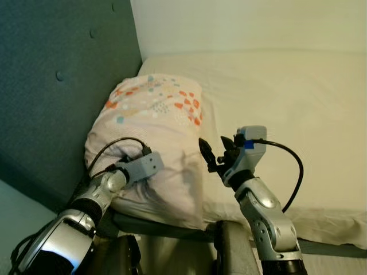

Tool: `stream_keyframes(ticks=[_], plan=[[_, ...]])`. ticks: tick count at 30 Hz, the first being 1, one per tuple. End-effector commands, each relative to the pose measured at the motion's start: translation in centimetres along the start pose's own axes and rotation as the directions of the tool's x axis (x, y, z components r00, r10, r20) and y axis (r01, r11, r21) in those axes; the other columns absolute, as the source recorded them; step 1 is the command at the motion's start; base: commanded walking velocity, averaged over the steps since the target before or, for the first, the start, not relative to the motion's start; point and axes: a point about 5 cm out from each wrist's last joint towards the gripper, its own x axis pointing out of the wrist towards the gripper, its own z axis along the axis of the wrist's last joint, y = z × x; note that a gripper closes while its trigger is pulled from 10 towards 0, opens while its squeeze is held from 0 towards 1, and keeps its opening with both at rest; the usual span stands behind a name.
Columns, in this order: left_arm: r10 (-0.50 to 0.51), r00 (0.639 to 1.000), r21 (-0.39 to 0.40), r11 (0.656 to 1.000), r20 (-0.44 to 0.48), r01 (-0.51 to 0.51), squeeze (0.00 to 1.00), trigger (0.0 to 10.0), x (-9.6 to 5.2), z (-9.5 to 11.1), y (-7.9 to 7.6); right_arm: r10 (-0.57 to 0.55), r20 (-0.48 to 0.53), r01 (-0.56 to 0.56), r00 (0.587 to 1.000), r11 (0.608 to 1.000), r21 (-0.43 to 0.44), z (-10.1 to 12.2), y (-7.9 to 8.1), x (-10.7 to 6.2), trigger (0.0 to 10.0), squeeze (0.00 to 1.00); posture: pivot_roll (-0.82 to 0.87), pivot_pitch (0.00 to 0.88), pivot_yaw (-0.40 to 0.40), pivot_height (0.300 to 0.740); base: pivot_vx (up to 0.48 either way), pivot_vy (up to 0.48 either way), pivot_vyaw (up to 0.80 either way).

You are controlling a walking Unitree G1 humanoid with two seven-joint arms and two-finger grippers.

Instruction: Clean up the room

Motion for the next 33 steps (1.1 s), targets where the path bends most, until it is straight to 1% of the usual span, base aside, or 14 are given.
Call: stream_keyframes(ticks=[1, 4, 8, 11, 14, 15, 18, 23, 26, 28, 30, 31, 32, 33], plan=[[0.054, 0.997, 0.085, 0.995, -0.051, -0.049, 0.00, 10.0, -0.4, -1.4, 1.3, -0.015, -0.003, 0.015, 1.000, 1.000, 0.003, 0.0, -0.1, -0.2, 10.0, 0.00, -0.14, 0.264, 0.070, 0.586, 0.000, 0.000, 0.00], [0.052, 0.996, 0.108, 0.993, -0.071, -0.045, 0.00, 10.0, -0.7, -2.1, 1.3, -0.015, -0.005, 0.015, 1.000, 1.000, 0.003, -0.1, 0.0, -0.2, 10.0, 0.00, -0.14, 0.264, 0.070, 0.586, 0.000, 0.000, 0.00], [-0.038, 0.986, 0.186, 0.980, -0.162, 0.069, 0.00, 10.0, -2.7, -5.9, 0.1, 0.014, -0.016, -0.014, 1.000, 1.000, 0.003, -0.3, 0.7, 0.1, 10.0, 0.00, -0.13, 0.258, 0.061, 0.586, 0.000, 0.000, 0.00], [-0.079, 0.979, 0.171, 0.979, -0.186, 0.112, 0.00, 10.0, -3.6, -7.2, -0.3, 0.032, -0.021, -0.032, 0.999, 0.999, -0.001, -0.4, 0.9, 0.2, 10.0, 0.00, -0.13, 0.254, 0.056, 0.586, 0.000, 0.000, 0.00], [-0.239, 0.965, -0.047, 0.971, -0.112, 0.235, 0.00, 10.0, -4.7, -7.8, -1.9, 0.069, -0.030, -0.069, 0.997, 0.998, 0.007, -0.5, 1.3, 0.3, 10.0, 0.00, -0.12, 0.238, 0.045, 0.586, 0.000, 0.000, 0.00], [-0.239, 0.965, -0.047, 0.971, -0.112, 0.235, 0.00, 10.0, -4.7, -7.8, -1.9, 0.069, -0.030, -0.069, 0.997, 0.998, 0.007, -0.5, 1.3, 0.3, 10.0, 0.00, -0.12, 0.238, 0.045, 0.586, 0.000, 0.000, 0.00], [-0.369, 0.929, -0.183, 0.912, 0.025, 0.367, 0.00, 10.0, -5.8, -7.5, -3.6, 0.098, -0.040, -0.097, 0.994, 0.995, 0.020, -0.7, 1.6, 0.4, 10.0, 0.00, -0.11, 0.224, 0.042, 0.586, 0.000, 0.000, 0.00], [-0.419, 0.903, -0.213, 0.878, 0.091, 0.429, 0.00, 10.0, -7.0, -7.9, -4.7, 0.115, -0.054, -0.115, 0.992, 0.993, 0.018, -1.0, 1.8, 0.6, 10.0, 0.00, -0.11, 0.205, 0.037, 0.586, 0.000, 0.000, 0.00], [-0.495, 0.862, -0.199, 0.839, 0.106, 0.506, 0.00, 10.0, -9.4, -9.6, -5.7, 0.137, -0.072, -0.136, 0.988, 0.991, 0.013, -1.4, 2.0, 0.7, 10.0, 0.00, -0.10, 0.183, 0.035, 0.586, 0.000, 0.000, 0.00], [-0.510, 0.852, -0.211, 0.826, 0.116, 0.523, 0.00, 10.0, -10.6, -10.3, -5.3, 0.147, -0.075, -0.146, 0.986, 0.989, 0.015, -1.4, 2.0, 0.6, 10.0, 0.00, -0.10, 0.182, 0.034, 0.586, 0.000, 0.000, 0.00], [-0.409, 0.896, -0.348, 0.826, 0.170, 0.443, 0.00, 10.0, -11.0, -10.3, -1.8, 0.161, -0.064, -0.159, 0.985, 0.987, 0.026, -1.3, 2.1, 0.6, 10.0, 0.00, -0.10, 0.178, 0.030, 0.586, 0.000, 0.000, 0.00], [-0.409, 0.896, -0.348, 0.826, 0.170, 0.443, 0.00, 10.0, -11.0, -10.3, -1.8, 0.161, -0.064, -0.159, 0.985, 0.987, 0.026, -1.3, 2.1, 0.6, 10.0, 0.00, -0.10, 0.178, 0.030, 0.586, 0.000, 0.000, 0.00], [-0.314, 0.924, -0.426, 0.822, 0.218, 0.379, 0.00, 10.0, -10.8, -9.7, 0.7, 0.161, -0.052, -0.160, 0.986, 0.986, 0.037, -1.1, 2.1, 0.6, 10.0, 0.00, -0.10, 0.178, 0.028, 0.586, 0.000, 0.000, 0.00], [-0.314, 0.924, -0.426, 0.822, 0.218, 0.379, 0.00, 10.0, -10.8, -9.7, 0.7, 0.161, -0.052, -0.160, 0.986, 0.986, 0.037, -1.1, 2.1, 0.6, 10.0, 0.00, -0.10, 0.178, 0.028, 0.586, 0.000, 0.000, 0.00]])
